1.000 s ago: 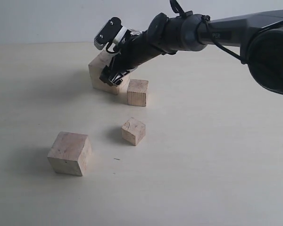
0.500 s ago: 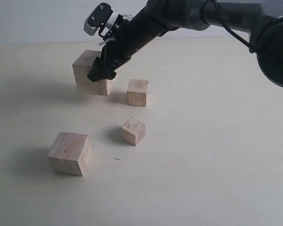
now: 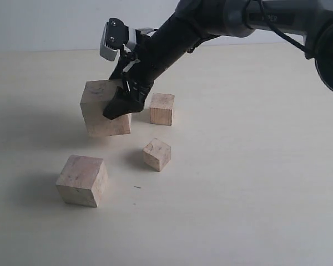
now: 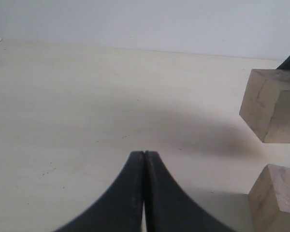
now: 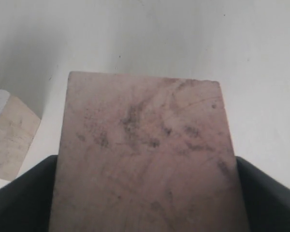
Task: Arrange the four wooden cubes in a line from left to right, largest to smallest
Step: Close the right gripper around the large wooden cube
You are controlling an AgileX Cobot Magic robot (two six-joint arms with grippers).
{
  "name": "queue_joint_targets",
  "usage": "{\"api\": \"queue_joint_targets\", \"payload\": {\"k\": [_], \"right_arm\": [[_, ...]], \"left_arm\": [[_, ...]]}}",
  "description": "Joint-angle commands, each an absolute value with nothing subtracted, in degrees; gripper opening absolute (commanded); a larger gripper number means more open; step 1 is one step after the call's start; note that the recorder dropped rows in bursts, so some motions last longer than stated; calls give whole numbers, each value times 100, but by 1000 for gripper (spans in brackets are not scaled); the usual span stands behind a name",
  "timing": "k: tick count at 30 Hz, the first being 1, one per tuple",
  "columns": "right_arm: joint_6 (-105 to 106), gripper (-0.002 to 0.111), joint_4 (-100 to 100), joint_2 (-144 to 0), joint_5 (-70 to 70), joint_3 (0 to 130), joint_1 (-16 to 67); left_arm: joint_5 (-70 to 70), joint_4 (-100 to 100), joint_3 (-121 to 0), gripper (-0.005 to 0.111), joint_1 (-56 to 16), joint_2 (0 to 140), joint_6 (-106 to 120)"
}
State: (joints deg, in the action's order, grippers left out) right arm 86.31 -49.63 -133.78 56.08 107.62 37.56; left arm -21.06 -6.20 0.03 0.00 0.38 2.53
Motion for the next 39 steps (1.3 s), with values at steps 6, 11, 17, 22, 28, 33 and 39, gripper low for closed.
{"api": "queue_joint_targets", "payload": {"k": [6, 11, 17, 22, 28, 33, 39], "right_arm": [[8742, 0, -4970, -13580, 5317, 10772, 4099], [8456, 0, -4623, -13594, 5003, 10772, 4127], [8342, 0, -4561, -13617, 4873, 10772, 4116], [8332, 0, -4474, -13733, 4877, 10772, 4116], [8332, 0, -4272, -13811, 4951, 10772, 4116], [8332, 13, -4250, -13811, 4939, 10772, 4116], [8282, 58, -4264, -13764, 4960, 10772, 4116]], "left_arm": [[-2050, -612, 0, 0, 1, 0, 253], [-2050, -612, 0, 0, 1, 0, 253], [-2050, -612, 0, 0, 1, 0, 253], [-2050, -612, 0, 0, 1, 0, 253], [-2050, -612, 0, 0, 1, 0, 253], [-2050, -612, 0, 0, 1, 0, 253], [-2050, -612, 0, 0, 1, 0, 253]]}}
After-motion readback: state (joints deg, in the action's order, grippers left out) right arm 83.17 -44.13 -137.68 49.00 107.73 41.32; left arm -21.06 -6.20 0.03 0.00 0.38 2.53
